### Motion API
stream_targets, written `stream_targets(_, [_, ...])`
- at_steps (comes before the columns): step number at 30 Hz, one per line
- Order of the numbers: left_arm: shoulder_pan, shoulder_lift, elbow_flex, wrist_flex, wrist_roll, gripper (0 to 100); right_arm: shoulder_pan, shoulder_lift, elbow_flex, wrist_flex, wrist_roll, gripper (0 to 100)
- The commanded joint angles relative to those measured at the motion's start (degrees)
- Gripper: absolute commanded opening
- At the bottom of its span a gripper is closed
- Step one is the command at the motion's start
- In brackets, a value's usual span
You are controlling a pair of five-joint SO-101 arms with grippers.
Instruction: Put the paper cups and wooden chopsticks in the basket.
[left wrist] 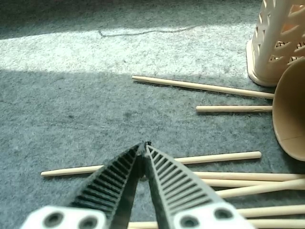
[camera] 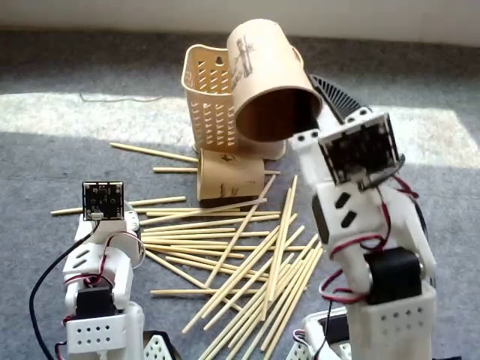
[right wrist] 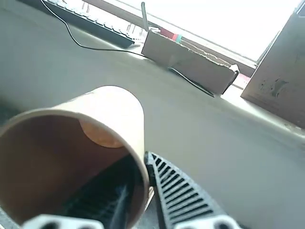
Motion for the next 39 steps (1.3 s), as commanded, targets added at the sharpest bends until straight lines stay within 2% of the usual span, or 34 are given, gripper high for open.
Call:
stream_targets(1, [-0.57,-0.48,-0.40,-0.97,-0.53,1,3.03,6.02,-0.84,-5.58,-0.53,0.8])
stream_targets(21, [-0.57,-0.48,-0.40,-0.97,-0.53,1,3.74,19.56,-9.27,0.04,-0.62,2.7])
stream_targets(23, [-0.57,-0.48,-0.40,-0.97,-0.53,1,4.62,20.00,-9.80,0.04,-2.99,8.0])
stream_targets(27, [-0.57,-0.48,-0.40,-0.97,-0.53,1,7.69,20.88,-11.47,0.04,-12.75,19.8])
stream_targets(33, [-0.48,-0.48,-0.40,-0.97,-0.53,1,8.66,24.40,-15.08,0.04,-14.15,20.5])
stream_targets(39, [-0.48,-0.48,-0.40,-0.97,-0.53,1,4.70,28.62,-18.95,-0.13,-14.07,20.5])
